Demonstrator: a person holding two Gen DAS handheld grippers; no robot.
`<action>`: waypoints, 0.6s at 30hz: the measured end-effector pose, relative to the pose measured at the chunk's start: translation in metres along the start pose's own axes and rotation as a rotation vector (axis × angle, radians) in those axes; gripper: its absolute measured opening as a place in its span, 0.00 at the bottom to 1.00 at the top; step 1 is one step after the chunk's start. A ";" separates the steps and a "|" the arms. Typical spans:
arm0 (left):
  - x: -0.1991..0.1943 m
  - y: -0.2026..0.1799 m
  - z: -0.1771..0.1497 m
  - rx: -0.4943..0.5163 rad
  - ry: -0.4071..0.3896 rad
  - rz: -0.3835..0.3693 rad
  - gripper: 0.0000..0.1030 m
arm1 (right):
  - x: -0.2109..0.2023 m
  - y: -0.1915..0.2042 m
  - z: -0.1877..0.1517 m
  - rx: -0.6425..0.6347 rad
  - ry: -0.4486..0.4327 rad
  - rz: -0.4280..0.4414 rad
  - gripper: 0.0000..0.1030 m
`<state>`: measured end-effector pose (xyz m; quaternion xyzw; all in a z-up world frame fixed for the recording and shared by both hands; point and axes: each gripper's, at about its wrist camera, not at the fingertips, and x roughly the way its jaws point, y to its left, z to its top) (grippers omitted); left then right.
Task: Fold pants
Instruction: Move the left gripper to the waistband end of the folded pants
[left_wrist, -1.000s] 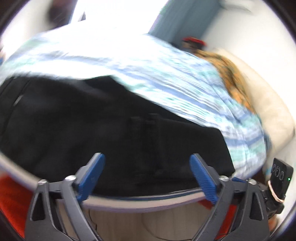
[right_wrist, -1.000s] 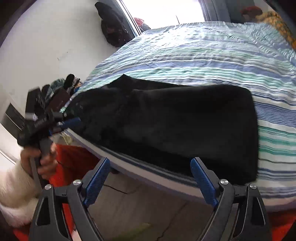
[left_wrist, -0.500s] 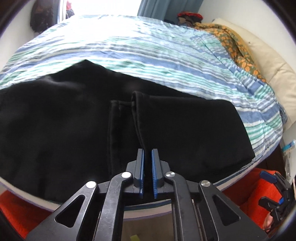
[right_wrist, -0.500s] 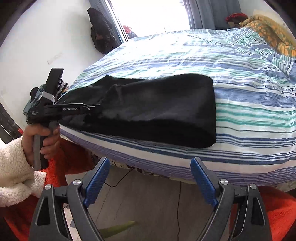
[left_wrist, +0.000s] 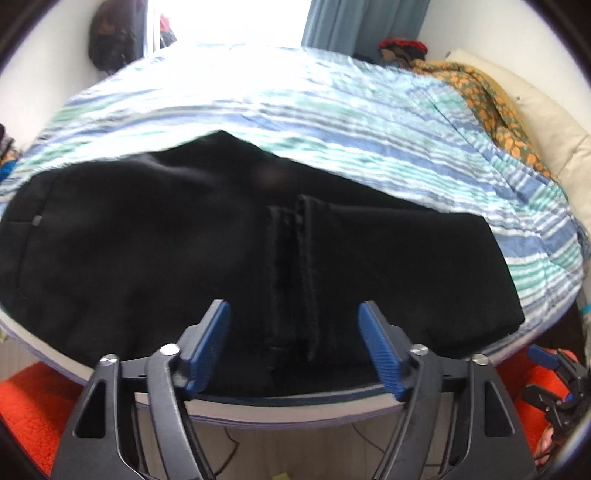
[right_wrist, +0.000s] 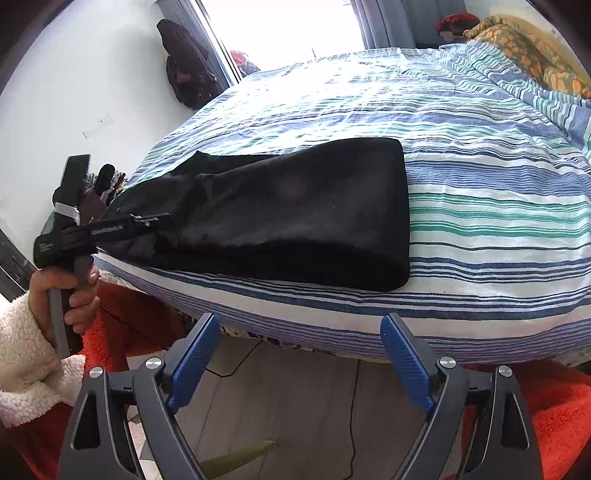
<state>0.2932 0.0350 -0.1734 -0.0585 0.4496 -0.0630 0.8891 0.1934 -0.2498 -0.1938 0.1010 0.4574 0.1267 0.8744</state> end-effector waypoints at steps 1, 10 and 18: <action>-0.002 0.003 0.000 0.001 -0.004 0.001 0.74 | 0.001 0.000 0.000 -0.003 0.001 -0.004 0.86; -0.003 0.017 -0.002 -0.028 -0.004 0.004 0.74 | 0.000 0.005 0.001 -0.023 -0.022 -0.024 0.86; -0.008 0.028 0.000 -0.062 -0.012 0.014 0.74 | -0.003 0.007 0.007 -0.016 -0.059 -0.050 0.86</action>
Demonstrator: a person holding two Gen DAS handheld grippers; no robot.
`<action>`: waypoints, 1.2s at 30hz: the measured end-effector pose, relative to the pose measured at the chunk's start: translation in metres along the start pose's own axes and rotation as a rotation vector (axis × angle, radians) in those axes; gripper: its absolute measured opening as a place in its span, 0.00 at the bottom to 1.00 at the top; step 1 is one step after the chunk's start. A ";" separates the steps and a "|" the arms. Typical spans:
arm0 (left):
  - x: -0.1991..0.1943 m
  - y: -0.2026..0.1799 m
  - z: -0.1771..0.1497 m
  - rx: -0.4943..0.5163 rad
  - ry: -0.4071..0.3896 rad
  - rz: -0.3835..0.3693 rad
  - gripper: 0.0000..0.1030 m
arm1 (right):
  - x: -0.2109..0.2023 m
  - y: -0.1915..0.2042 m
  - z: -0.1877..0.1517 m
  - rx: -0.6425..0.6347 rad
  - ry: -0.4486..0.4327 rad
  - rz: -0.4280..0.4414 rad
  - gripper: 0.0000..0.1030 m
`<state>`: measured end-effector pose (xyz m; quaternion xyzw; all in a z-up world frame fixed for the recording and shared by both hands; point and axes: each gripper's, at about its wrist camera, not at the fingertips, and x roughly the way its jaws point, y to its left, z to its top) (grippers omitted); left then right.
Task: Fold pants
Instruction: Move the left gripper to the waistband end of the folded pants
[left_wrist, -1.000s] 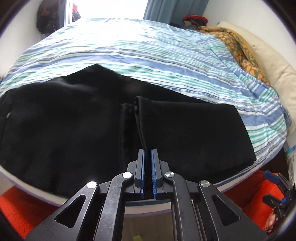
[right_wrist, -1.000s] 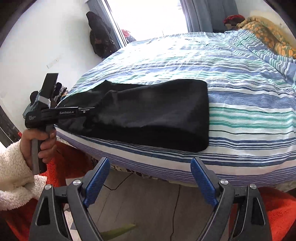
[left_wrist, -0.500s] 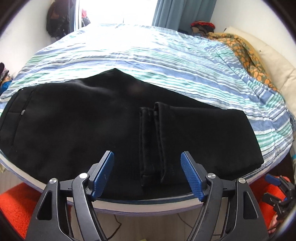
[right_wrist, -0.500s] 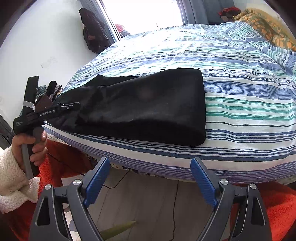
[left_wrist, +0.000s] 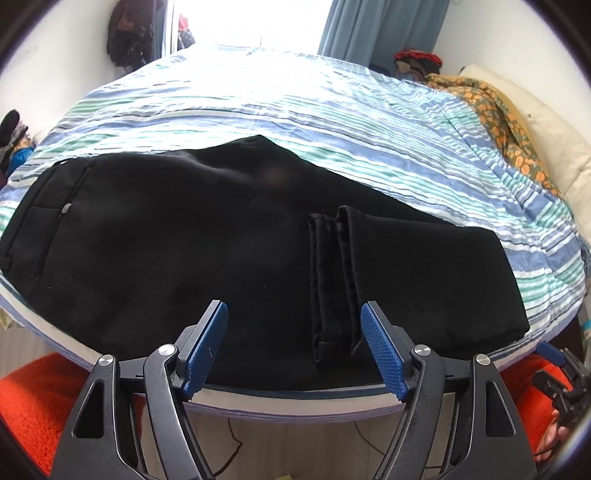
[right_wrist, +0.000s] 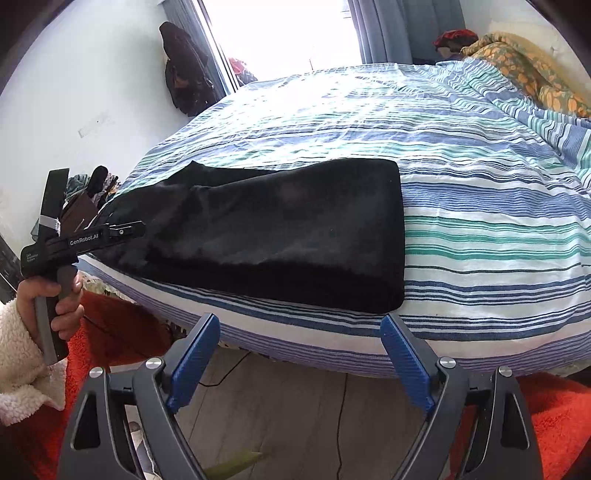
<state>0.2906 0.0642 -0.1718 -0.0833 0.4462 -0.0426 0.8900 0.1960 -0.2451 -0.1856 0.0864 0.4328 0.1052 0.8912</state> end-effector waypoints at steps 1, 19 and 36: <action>-0.001 0.003 0.001 -0.011 -0.004 -0.002 0.74 | 0.000 0.000 0.000 0.001 -0.003 -0.002 0.86; -0.013 0.091 0.002 -0.305 0.015 0.029 0.84 | 0.002 -0.005 0.004 0.030 -0.016 -0.013 0.86; -0.057 0.190 -0.012 -0.569 -0.057 0.341 0.84 | 0.010 0.009 0.004 -0.013 0.002 -0.002 0.86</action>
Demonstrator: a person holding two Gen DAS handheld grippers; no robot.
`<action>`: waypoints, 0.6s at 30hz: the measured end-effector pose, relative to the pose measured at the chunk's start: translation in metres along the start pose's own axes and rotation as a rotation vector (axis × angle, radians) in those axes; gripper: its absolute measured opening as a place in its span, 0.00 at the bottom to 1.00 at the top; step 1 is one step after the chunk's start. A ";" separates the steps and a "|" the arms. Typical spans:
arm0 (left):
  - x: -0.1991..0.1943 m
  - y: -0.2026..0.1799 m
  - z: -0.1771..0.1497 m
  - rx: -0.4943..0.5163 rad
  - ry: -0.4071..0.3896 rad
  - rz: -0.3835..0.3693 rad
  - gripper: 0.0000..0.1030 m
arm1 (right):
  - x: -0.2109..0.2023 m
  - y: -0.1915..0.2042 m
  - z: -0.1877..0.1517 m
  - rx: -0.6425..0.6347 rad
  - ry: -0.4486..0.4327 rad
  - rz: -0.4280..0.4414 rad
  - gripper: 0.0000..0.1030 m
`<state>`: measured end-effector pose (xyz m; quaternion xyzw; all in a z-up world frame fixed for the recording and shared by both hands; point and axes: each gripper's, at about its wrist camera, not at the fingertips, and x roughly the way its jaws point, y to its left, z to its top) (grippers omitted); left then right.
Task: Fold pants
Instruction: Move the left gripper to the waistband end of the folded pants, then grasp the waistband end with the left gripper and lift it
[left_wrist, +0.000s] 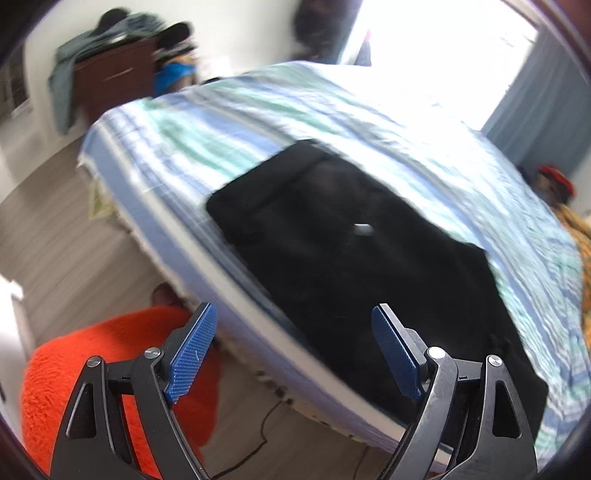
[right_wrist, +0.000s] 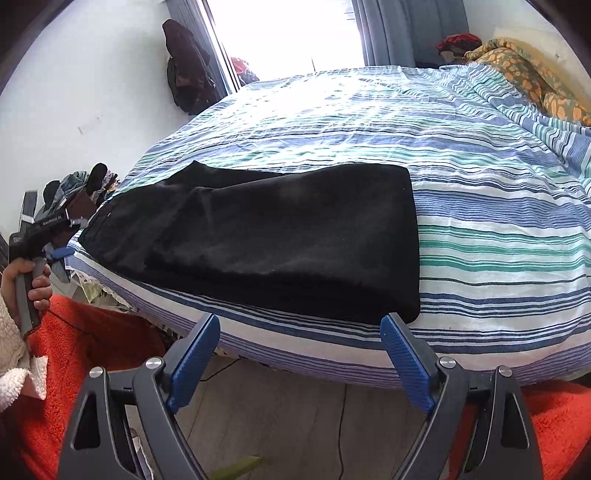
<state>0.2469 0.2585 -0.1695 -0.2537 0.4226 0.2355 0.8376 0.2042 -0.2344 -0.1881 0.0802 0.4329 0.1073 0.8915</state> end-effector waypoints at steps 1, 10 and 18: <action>0.008 0.003 0.001 0.001 0.025 0.006 0.84 | 0.001 0.000 0.000 0.002 0.003 0.004 0.86; 0.022 -0.039 0.007 0.249 -0.051 0.039 0.51 | 0.008 0.018 -0.003 -0.070 0.037 -0.010 0.86; 0.001 -0.007 0.020 0.108 -0.082 -0.058 0.77 | 0.011 0.032 -0.009 -0.141 0.057 -0.033 0.86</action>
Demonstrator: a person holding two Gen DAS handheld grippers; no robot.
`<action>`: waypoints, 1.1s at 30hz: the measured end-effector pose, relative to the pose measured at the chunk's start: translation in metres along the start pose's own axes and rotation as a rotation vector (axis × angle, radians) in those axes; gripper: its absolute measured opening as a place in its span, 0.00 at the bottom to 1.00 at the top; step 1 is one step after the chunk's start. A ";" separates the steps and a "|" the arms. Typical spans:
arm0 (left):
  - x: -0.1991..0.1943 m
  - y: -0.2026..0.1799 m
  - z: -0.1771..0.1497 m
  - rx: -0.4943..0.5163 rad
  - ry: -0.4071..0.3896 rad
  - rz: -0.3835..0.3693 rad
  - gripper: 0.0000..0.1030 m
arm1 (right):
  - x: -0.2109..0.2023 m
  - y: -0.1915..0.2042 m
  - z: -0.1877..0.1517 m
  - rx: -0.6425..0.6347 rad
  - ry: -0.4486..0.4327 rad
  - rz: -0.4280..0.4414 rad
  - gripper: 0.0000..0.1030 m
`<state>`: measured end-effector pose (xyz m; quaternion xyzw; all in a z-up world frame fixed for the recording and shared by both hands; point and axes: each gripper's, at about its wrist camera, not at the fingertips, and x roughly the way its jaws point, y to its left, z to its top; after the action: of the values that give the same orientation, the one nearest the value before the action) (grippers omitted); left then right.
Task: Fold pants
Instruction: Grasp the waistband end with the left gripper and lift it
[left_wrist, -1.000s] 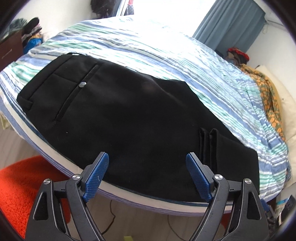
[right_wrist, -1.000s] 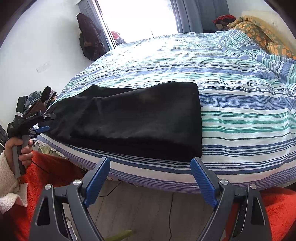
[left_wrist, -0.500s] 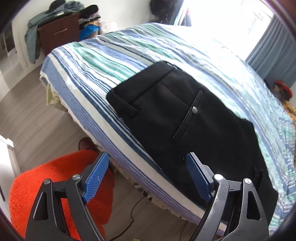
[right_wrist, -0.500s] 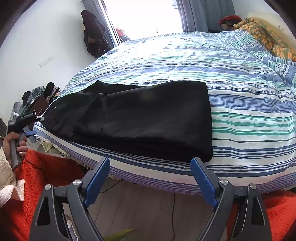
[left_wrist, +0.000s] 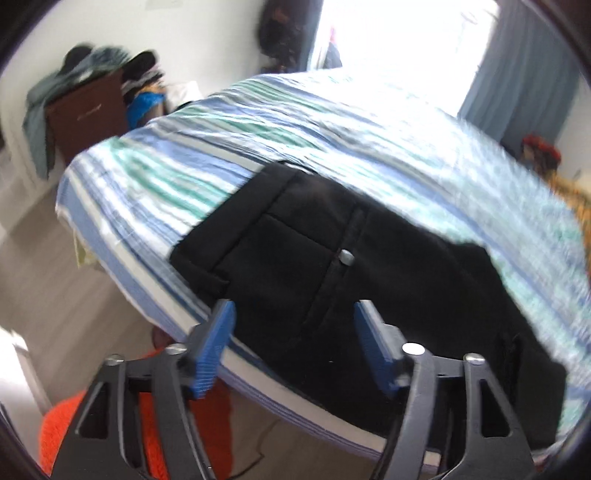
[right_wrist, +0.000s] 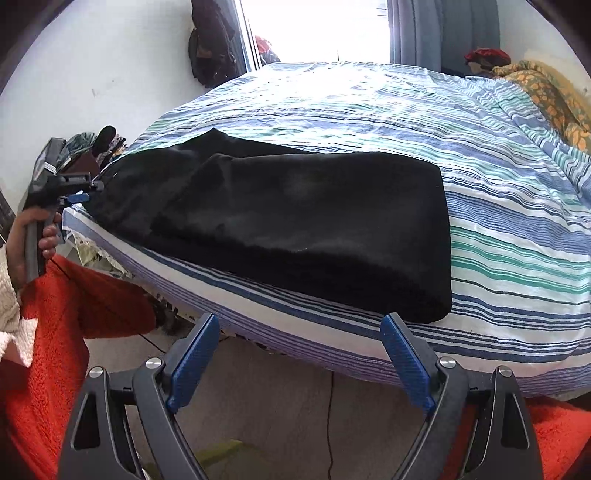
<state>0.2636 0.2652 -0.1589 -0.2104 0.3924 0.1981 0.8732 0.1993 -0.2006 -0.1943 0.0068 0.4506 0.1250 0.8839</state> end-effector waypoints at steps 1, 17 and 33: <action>-0.003 0.012 0.002 -0.061 -0.010 -0.015 0.79 | 0.000 0.001 0.000 -0.003 0.001 -0.001 0.86; 0.030 0.059 0.025 -0.162 0.065 -0.228 0.08 | 0.007 0.003 0.000 -0.012 0.023 0.004 0.86; 0.038 0.121 0.016 -0.478 0.051 -0.432 0.39 | 0.008 0.002 0.001 0.002 0.029 0.003 0.86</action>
<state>0.2343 0.3808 -0.2039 -0.4931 0.3029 0.0894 0.8106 0.2038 -0.1972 -0.2000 0.0064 0.4636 0.1260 0.8770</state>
